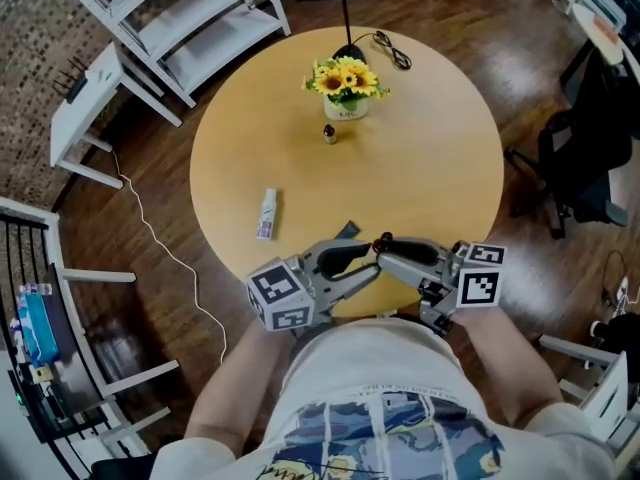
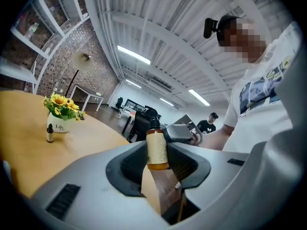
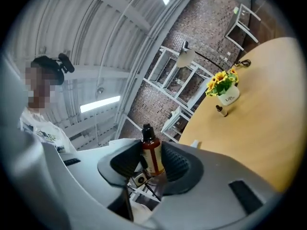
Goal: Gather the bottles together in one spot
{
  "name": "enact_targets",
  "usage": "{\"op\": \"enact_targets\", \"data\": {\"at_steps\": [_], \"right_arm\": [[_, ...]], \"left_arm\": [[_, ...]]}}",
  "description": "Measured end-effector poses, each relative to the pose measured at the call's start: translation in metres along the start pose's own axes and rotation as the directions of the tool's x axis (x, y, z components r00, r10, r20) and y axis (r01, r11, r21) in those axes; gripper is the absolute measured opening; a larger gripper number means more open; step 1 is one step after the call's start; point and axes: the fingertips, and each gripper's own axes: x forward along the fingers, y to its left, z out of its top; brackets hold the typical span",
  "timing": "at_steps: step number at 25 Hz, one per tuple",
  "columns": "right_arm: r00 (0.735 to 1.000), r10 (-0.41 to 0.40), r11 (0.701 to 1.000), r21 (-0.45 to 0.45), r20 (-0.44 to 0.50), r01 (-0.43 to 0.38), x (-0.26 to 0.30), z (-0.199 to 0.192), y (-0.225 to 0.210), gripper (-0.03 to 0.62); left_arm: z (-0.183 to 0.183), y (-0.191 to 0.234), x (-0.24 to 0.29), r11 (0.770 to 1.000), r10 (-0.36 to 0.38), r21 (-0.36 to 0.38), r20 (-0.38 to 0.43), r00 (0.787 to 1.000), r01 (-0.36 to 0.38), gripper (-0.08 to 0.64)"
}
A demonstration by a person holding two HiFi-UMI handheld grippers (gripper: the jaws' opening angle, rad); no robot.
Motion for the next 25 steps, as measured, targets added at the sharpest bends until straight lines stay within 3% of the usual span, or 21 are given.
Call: {"op": "enact_targets", "data": {"at_steps": [3, 5, 8, 9, 11, 13, 14, 17, 25], "right_arm": [[1.000, -0.027, 0.999, -0.033, -0.004, 0.026, -0.012, 0.007, -0.013, 0.144], [0.999, -0.047, 0.997, -0.058, 0.026, 0.049, -0.022, 0.018, -0.020, 0.143], [0.990, -0.136, 0.966, -0.216, 0.046, 0.143, -0.035, 0.031, -0.028, 0.143], [0.981, -0.188, 0.932, -0.308, 0.038, 0.191, -0.038, 0.033, -0.031, 0.143], [0.955, -0.296, 0.829, -0.490, 0.026, 0.270, -0.042, 0.035, -0.036, 0.143], [0.928, -0.371, 0.727, -0.612, 0.029, 0.310, -0.043, 0.033, -0.037, 0.143], [0.917, -0.397, 0.693, -0.645, 0.031, 0.322, -0.042, 0.031, -0.036, 0.143], [0.889, -0.455, 0.630, -0.687, 0.051, 0.362, -0.044, 0.030, -0.038, 0.141], [0.826, -0.556, 0.490, -0.765, 0.096, 0.418, -0.063, 0.025, -0.050, 0.141]], "left_arm": [[-0.002, 0.005, 0.016, 0.996, 0.069, 0.054, -0.062, 0.996, -0.066, 0.149], [0.002, 0.010, 0.020, 0.994, 0.098, 0.048, -0.077, 0.992, -0.095, 0.147], [0.025, 0.014, 0.016, 0.988, 0.157, 0.011, -0.053, 0.986, -0.156, 0.147], [0.034, 0.016, 0.015, 0.982, 0.191, 0.013, -0.049, 0.980, -0.191, 0.147], [0.049, 0.018, 0.023, 0.963, 0.269, 0.039, -0.070, 0.961, -0.267, 0.147], [0.053, 0.021, 0.039, 0.939, 0.343, 0.084, -0.131, 0.930, -0.334, 0.141], [0.052, 0.022, 0.048, 0.927, 0.372, 0.111, -0.166, 0.913, -0.357, 0.141], [0.045, 0.023, 0.070, 0.907, 0.415, 0.181, -0.238, 0.878, -0.380, 0.144], [0.024, 0.019, 0.104, 0.894, 0.443, 0.230, -0.328, 0.834, -0.384, 0.127]]}}
